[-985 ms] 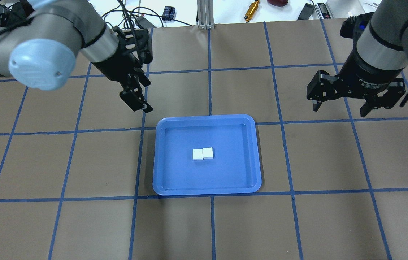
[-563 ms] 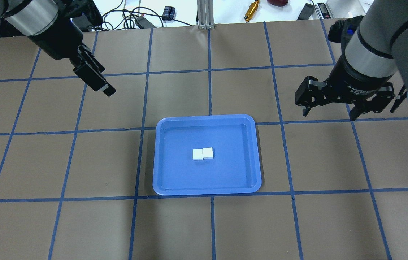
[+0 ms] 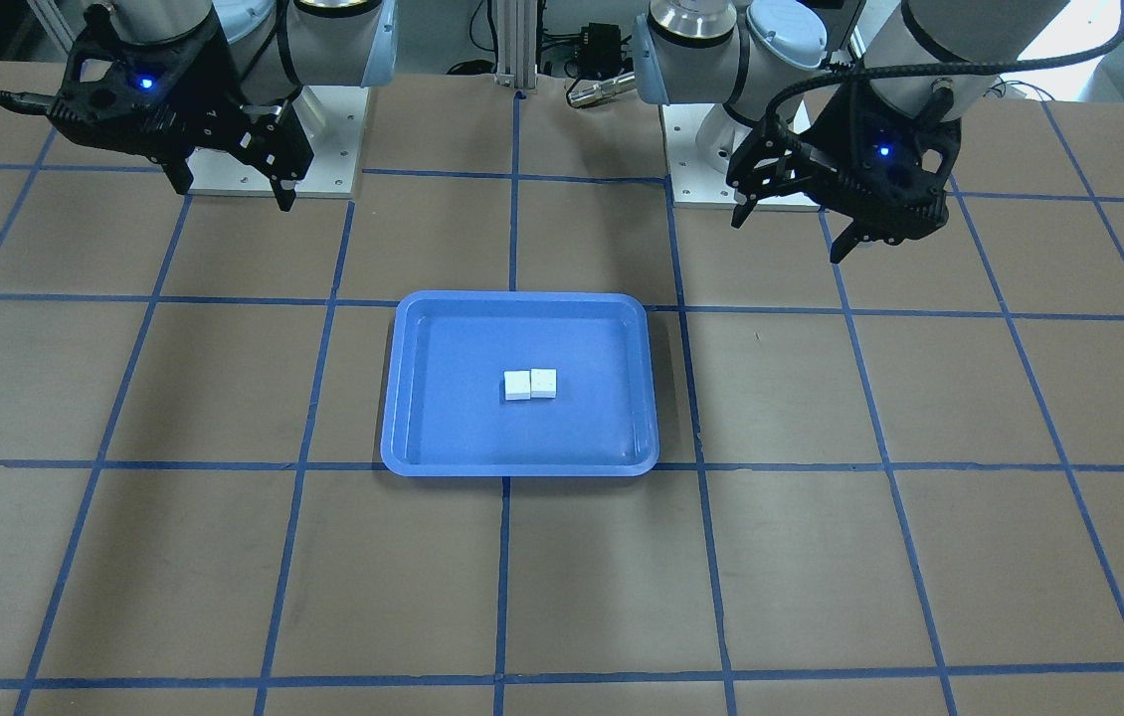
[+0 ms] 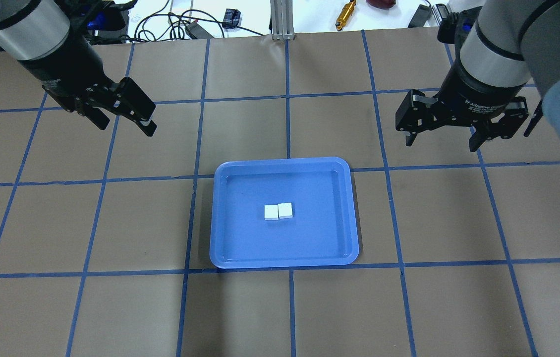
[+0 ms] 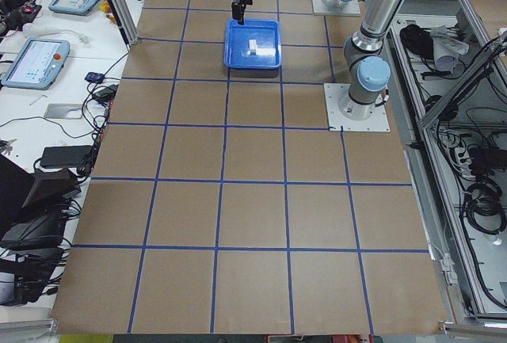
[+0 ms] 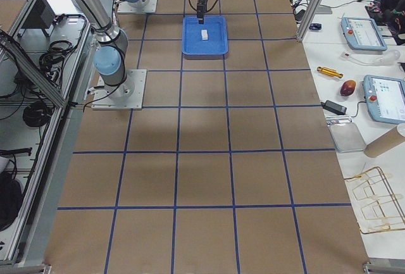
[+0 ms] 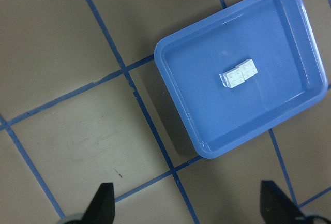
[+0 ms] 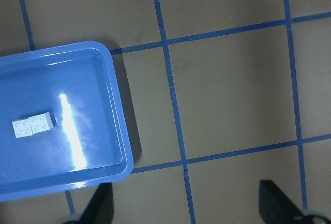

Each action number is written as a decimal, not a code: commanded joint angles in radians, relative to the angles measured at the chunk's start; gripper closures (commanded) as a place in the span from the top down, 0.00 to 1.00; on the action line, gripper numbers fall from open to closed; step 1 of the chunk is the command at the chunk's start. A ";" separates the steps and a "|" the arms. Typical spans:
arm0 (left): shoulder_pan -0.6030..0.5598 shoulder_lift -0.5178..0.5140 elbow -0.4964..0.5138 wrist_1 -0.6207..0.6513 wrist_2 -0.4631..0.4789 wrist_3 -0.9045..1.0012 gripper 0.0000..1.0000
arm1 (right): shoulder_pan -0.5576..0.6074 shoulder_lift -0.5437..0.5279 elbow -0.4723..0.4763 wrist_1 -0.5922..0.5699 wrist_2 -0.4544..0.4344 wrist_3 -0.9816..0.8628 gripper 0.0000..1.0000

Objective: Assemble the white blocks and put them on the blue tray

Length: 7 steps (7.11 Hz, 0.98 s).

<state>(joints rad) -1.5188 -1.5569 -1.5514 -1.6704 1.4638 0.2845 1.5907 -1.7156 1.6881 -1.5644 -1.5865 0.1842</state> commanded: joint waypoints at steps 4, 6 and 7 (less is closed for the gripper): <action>-0.136 0.011 -0.107 0.276 0.161 -0.265 1.00 | -0.012 0.004 -0.018 0.012 0.059 -0.003 1.00; -0.094 -0.012 -0.009 0.104 0.060 -0.275 1.00 | -0.012 0.004 -0.013 0.012 0.033 -0.003 1.00; -0.087 -0.015 -0.007 0.098 0.059 -0.275 1.00 | -0.012 0.002 -0.011 0.014 0.027 -0.003 1.00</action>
<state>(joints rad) -1.6230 -1.5648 -1.5834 -1.5220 1.5482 0.0105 1.5785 -1.7121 1.6746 -1.5524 -1.5474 0.1811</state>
